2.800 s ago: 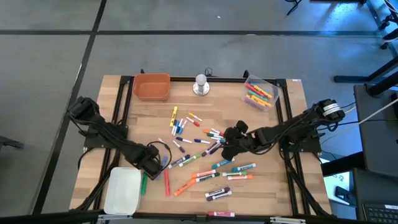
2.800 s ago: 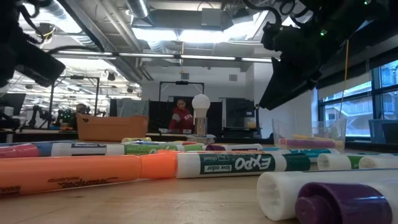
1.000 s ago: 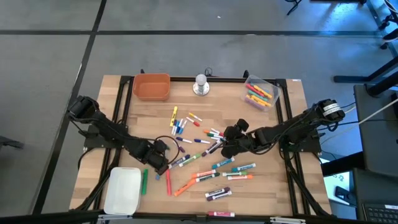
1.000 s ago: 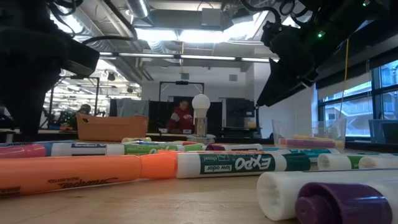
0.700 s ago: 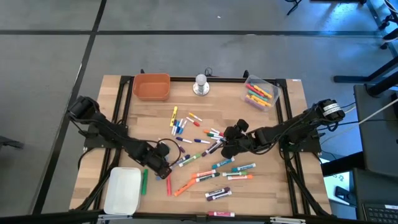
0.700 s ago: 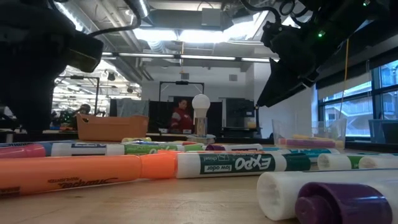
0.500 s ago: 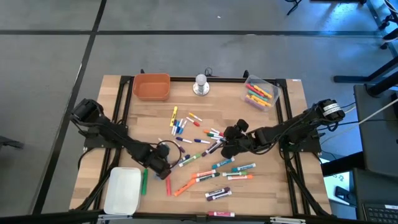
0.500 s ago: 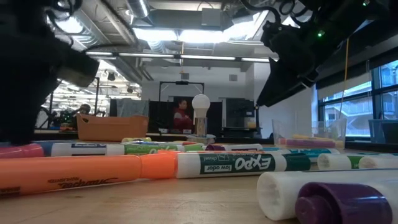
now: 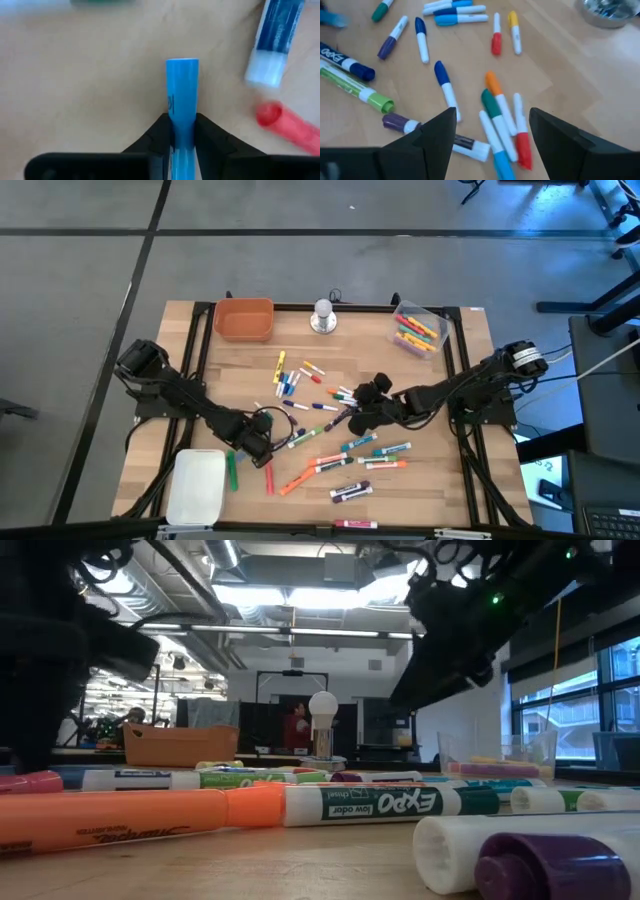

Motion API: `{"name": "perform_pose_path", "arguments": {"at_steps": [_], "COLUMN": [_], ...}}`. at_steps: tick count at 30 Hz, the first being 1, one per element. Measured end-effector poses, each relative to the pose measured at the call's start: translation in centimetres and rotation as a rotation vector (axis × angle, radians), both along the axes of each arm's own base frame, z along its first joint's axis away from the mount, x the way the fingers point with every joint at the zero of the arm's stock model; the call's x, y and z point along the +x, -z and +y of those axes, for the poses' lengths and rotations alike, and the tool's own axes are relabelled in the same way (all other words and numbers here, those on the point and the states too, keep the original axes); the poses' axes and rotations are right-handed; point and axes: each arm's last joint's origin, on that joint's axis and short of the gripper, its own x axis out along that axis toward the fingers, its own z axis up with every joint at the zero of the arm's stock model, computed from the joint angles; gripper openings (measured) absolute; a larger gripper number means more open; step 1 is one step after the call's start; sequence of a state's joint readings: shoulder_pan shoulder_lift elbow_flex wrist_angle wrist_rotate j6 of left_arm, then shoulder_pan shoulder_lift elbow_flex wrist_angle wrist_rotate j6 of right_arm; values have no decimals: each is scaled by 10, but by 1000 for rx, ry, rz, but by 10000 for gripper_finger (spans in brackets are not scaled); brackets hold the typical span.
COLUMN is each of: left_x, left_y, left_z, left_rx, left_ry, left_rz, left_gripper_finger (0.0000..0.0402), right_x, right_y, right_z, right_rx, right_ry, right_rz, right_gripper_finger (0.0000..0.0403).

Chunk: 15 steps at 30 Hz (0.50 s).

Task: Pick & Place Markers
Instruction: Put the large blue highlighter pen into the transparent bin

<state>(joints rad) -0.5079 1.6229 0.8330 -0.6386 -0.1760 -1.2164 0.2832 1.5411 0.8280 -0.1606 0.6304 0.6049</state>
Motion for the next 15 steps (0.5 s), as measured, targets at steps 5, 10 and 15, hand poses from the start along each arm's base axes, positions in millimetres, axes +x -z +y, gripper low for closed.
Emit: {"name": "perform_pose_path", "arguments": {"at_steps": [5, 10, 15], "left_x": [11, 21, 31], "left_y": [-10, -20, -28], "left_z": [11, 13, 11], "left_rx": [91, 198, 286], "left_ry": [-5, -1, -41], "left_rz": [-141, -308, -480], "left_gripper_finger": [57, 59, 60], "right_x": [22, 48, 65], "right_y": [15, 25, 26], "right_z": [-3, 7, 6], "right_rx": [136, 197, 250], "right_ry": [55, -97, -167], "right_rz": [-139, -304, -501], "right_gripper_finger": [251, 251, 251]}}
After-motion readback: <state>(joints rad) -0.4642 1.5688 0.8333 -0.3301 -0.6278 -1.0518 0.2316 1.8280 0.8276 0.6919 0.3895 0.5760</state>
